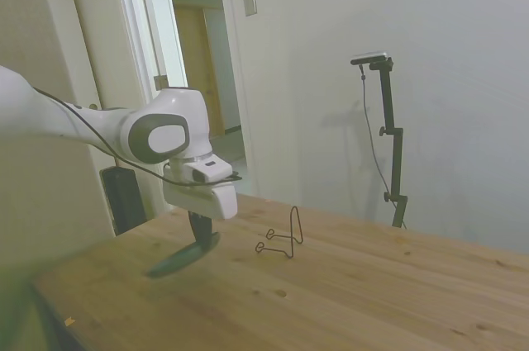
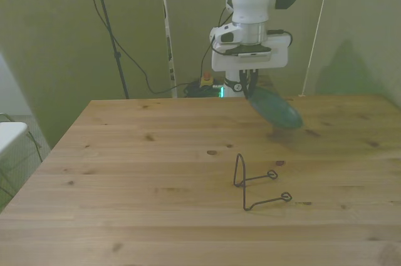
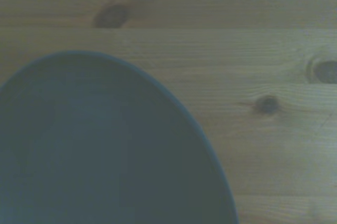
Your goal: Unload the plate
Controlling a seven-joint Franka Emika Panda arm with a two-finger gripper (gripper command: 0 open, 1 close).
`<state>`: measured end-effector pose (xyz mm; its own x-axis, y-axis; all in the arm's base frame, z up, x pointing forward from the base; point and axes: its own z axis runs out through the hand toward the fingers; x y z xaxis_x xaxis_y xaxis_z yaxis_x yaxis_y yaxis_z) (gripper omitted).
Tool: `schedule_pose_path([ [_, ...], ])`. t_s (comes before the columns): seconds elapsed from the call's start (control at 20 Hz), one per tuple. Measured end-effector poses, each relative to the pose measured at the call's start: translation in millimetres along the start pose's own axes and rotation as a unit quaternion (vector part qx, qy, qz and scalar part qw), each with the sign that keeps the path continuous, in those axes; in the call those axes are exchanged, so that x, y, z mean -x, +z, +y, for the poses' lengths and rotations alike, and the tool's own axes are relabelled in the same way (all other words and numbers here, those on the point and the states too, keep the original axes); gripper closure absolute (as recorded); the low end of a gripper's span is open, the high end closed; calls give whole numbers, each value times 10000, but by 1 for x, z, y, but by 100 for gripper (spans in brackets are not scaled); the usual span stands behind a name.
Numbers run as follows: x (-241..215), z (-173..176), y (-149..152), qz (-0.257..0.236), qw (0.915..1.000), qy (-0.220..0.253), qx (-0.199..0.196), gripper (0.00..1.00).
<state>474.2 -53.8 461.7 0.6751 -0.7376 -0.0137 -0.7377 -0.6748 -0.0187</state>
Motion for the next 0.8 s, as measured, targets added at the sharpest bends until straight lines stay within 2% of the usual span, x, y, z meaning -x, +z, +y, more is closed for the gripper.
schedule_pose_path([
  [0.4,-9,11,65,-44,9999,21,119,100],
  [0.45,-11,11,70,-19,9999,23,110,0],
  [0.8,-22,19,86,164,9998,-61,130,0],
])
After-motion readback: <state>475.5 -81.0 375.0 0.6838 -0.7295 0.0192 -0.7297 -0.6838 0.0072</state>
